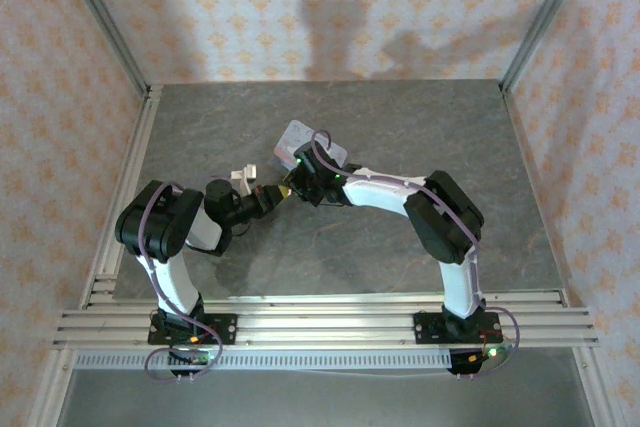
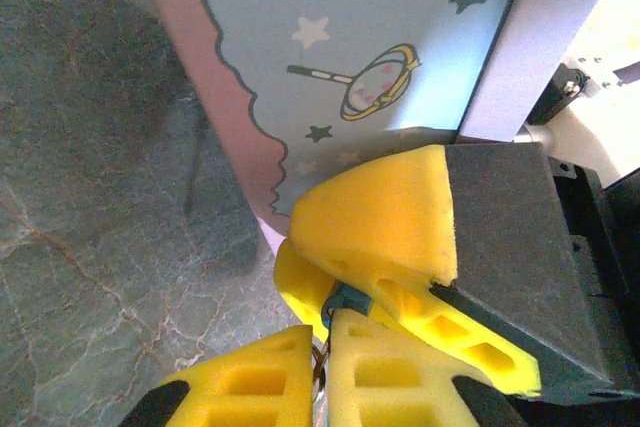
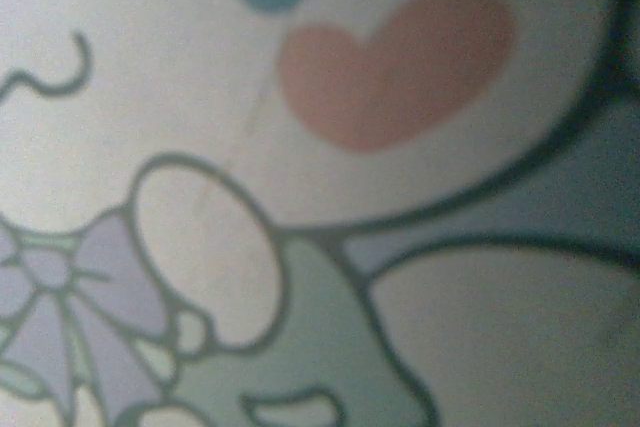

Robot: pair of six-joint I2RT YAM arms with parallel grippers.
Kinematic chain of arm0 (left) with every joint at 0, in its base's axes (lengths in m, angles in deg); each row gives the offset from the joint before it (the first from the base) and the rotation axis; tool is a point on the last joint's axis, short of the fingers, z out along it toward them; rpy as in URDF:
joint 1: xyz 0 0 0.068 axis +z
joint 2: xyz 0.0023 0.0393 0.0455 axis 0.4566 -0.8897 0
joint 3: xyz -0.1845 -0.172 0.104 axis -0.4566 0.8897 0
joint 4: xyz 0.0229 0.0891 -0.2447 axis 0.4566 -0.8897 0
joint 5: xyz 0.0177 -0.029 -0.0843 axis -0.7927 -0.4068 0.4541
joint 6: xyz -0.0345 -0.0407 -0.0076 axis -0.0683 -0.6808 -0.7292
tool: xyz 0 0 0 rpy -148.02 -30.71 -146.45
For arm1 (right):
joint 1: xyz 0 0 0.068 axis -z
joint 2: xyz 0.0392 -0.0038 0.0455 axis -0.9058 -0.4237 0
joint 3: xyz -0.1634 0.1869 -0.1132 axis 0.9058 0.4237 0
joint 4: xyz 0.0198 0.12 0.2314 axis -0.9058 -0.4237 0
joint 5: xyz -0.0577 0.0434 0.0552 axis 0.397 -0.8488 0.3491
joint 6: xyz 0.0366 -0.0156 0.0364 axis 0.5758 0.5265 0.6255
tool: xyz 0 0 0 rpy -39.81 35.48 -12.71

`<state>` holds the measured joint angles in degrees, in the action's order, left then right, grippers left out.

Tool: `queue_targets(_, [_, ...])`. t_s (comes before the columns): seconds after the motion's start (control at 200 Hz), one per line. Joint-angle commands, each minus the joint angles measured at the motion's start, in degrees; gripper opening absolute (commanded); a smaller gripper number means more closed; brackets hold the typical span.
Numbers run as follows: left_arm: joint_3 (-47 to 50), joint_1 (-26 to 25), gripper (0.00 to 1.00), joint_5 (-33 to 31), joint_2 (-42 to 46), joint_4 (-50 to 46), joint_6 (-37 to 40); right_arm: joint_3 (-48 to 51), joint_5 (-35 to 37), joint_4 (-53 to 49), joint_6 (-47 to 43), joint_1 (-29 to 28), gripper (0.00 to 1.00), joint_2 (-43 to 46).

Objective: Unlock the padlock with the key

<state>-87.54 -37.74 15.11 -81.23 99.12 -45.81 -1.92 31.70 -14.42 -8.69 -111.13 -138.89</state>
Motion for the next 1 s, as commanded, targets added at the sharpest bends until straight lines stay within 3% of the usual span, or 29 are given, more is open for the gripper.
queue_targets(0.0, [-1.4,-1.5,0.0,1.2,0.4,2.0,0.5,1.1,-4.3,2.3,3.8,-0.2,0.0,-0.1])
queue_targets(0.145, [-1.0,-2.5,0.0,0.0,1.6,1.9,2.6,1.2,-5.4,2.9,5.8,-0.2,0.0,-0.6])
queue_targets(0.215, [0.6,-4.3,0.0,-3.8,3.7,0.2,7.9,1.0,-5.9,2.1,6.9,-0.2,0.0,-0.8])
queue_targets(0.36, [4.0,-12.1,0.0,-19.4,11.8,-8.5,25.0,-0.4,-7.8,-1.7,9.1,-0.2,0.0,-0.6])
queue_targets(0.48, [4.5,-18.5,0.0,-29.7,17.2,-12.7,33.8,-1.0,-9.3,-4.5,9.6,-0.2,0.0,-0.2])
queue_targets(0.641, [2.2,-25.5,0.0,-41.9,23.2,-25.6,47.0,-2.2,-10.4,-9.8,7.6,-0.1,0.0,0.2])
queue_targets(0.801, [0.8,-29.3,0.0,-47.9,25.8,-34.4,56.9,-3.9,-10.6,-17.5,2.4,-0.2,0.0,-0.1])
queue_targets(0.996, [-1.2,-35.2,0.0,-53.0,20.0,-35.7,60.1,-5.9,-11.1,-21.8,-0.4,-0.2,0.0,-1.0])
